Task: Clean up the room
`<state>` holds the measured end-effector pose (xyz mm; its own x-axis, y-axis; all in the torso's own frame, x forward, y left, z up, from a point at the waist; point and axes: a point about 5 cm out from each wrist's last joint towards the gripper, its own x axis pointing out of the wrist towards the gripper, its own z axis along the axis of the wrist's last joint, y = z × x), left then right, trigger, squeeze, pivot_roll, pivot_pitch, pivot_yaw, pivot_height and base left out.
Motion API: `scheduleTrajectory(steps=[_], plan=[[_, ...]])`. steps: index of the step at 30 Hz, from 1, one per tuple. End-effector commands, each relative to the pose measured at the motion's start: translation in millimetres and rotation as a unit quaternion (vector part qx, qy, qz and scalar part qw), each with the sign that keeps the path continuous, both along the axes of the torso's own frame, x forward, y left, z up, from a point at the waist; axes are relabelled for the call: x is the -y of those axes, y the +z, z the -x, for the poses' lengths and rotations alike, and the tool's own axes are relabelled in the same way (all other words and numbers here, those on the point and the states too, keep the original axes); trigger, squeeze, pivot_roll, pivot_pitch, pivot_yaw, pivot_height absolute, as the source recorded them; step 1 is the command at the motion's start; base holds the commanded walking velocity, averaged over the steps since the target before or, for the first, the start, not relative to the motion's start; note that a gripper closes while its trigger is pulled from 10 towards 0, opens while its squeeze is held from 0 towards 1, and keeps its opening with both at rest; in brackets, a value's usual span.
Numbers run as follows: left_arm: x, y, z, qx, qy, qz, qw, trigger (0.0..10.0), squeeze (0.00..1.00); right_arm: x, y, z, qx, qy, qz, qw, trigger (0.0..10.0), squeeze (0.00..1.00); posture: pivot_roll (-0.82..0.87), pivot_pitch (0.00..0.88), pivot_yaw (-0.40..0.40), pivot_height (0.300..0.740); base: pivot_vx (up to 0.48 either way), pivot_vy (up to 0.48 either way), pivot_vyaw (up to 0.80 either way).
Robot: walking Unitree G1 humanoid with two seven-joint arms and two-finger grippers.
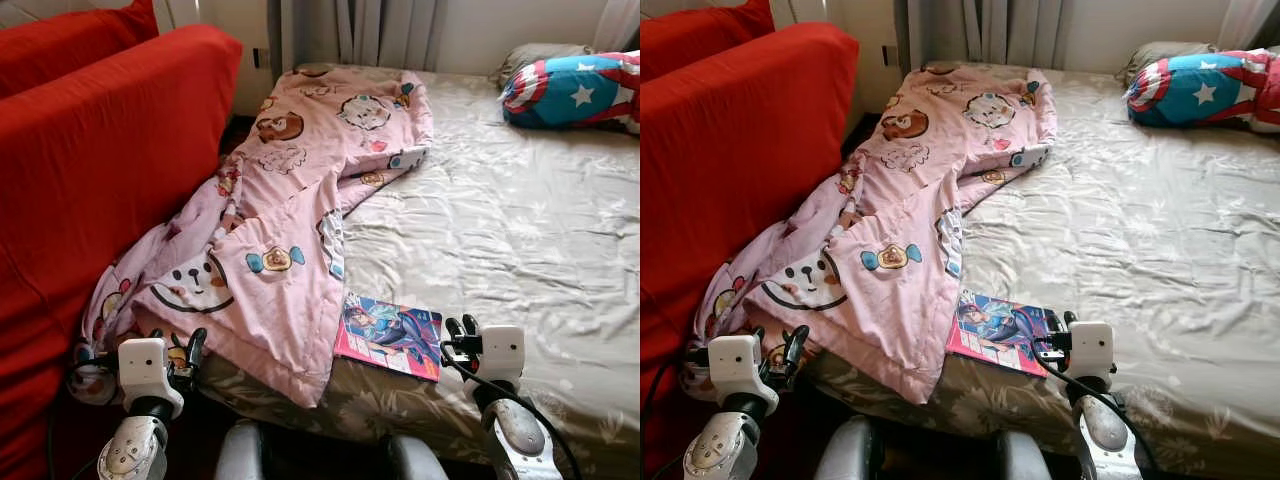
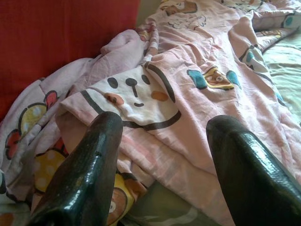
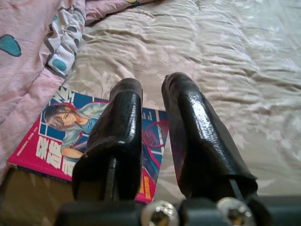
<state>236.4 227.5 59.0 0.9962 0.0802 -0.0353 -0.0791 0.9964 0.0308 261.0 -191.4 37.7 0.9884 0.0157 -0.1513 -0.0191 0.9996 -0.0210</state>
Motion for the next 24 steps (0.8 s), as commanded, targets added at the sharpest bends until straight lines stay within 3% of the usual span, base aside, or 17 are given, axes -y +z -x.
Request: scheduleTrajectory(steps=[1, 9, 24], plan=[[-2.1, 2, 1.2, -0.002, -0.002, -0.002, 1.0, 10.0, 0.0, -0.6, 0, 1.5, 0.001, -0.001, 0.0, 1.0, 10.0, 0.0, -0.01, 0.149, -0.002, 0.611, 0.0, 0.0, 0.0], [-0.5, 2, 1.4, -0.004, -0.009, -0.003, 1.0, 10.0, 0.0, -1.5, -6, 1.3, -0.022, -0.001, 0.007, 1.0, 10.0, 0.0, 0.0, 0.157, 0.005, 0.606, 0.0, 0.0, 0.0], [1.1, 3, 3.3, -0.009, -0.016, -0.002, 1.0, 10.0, 0.0, -10.8, -5, -0.7, -0.008, 0.006, -0.005, 1.0, 10.0, 0.0, 0.0, 0.17, 0.016, 0.591, 0.0, 0.0, 0.0]])
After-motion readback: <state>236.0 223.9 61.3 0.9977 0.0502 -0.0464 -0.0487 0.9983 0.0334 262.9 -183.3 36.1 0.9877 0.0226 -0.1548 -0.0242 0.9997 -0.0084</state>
